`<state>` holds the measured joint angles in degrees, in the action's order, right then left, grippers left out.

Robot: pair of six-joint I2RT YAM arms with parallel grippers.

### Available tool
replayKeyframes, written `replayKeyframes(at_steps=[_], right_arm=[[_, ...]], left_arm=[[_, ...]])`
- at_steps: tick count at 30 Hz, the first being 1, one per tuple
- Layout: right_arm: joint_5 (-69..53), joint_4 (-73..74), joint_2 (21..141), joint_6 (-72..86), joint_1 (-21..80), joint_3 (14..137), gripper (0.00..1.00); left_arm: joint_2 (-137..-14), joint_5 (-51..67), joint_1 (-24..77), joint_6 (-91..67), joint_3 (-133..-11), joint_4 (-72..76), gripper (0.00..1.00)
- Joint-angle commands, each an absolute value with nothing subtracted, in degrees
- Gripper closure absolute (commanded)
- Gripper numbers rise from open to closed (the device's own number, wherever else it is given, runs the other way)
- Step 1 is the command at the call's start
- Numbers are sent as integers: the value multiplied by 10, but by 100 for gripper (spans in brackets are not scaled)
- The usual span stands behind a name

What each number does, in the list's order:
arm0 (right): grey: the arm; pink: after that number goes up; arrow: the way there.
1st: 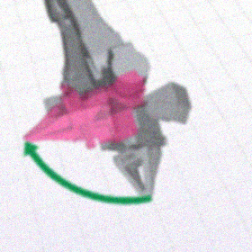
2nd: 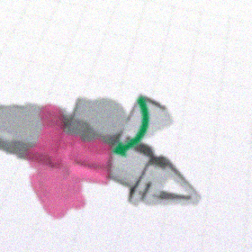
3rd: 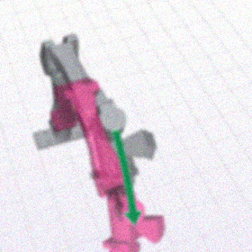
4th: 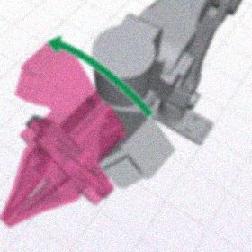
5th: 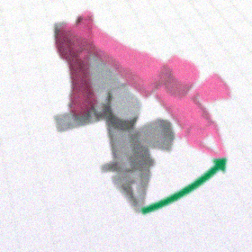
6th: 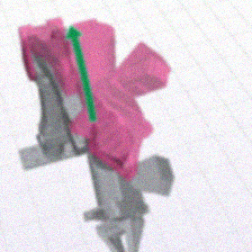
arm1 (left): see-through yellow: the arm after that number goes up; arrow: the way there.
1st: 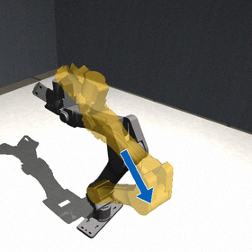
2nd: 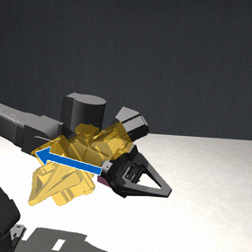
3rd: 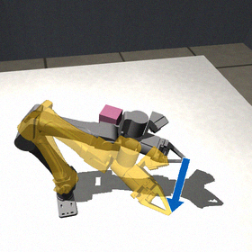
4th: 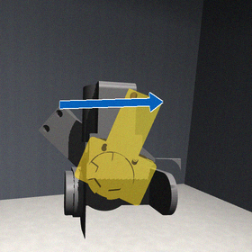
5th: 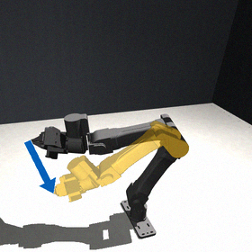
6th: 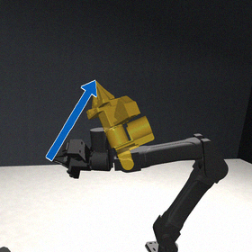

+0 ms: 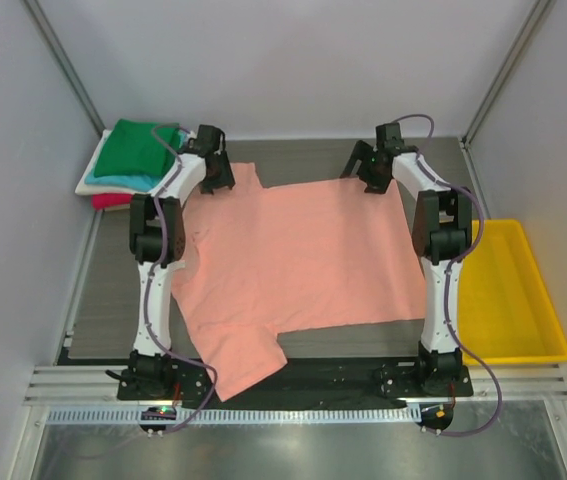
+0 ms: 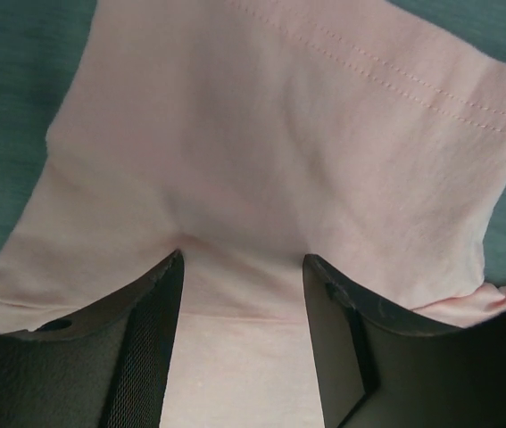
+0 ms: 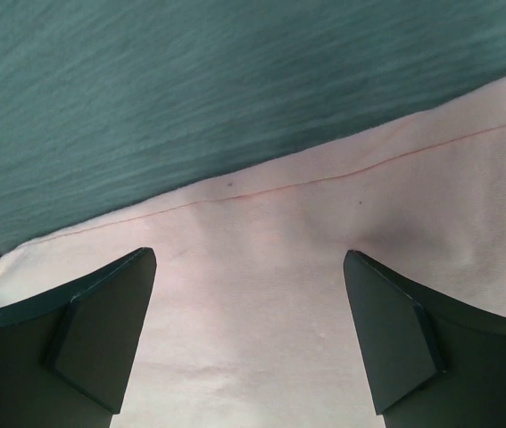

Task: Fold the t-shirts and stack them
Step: Flatten the tshirt out

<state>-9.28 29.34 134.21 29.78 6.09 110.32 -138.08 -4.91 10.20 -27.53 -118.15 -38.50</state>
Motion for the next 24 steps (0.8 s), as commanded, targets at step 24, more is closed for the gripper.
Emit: replayKeyframes(at_steps=[24], right_arm=[[-131, 351, 1346, 306, 27, 1259, 4]], left_arm=[[-958, -65, 172, -236, -994, -463, 39]])
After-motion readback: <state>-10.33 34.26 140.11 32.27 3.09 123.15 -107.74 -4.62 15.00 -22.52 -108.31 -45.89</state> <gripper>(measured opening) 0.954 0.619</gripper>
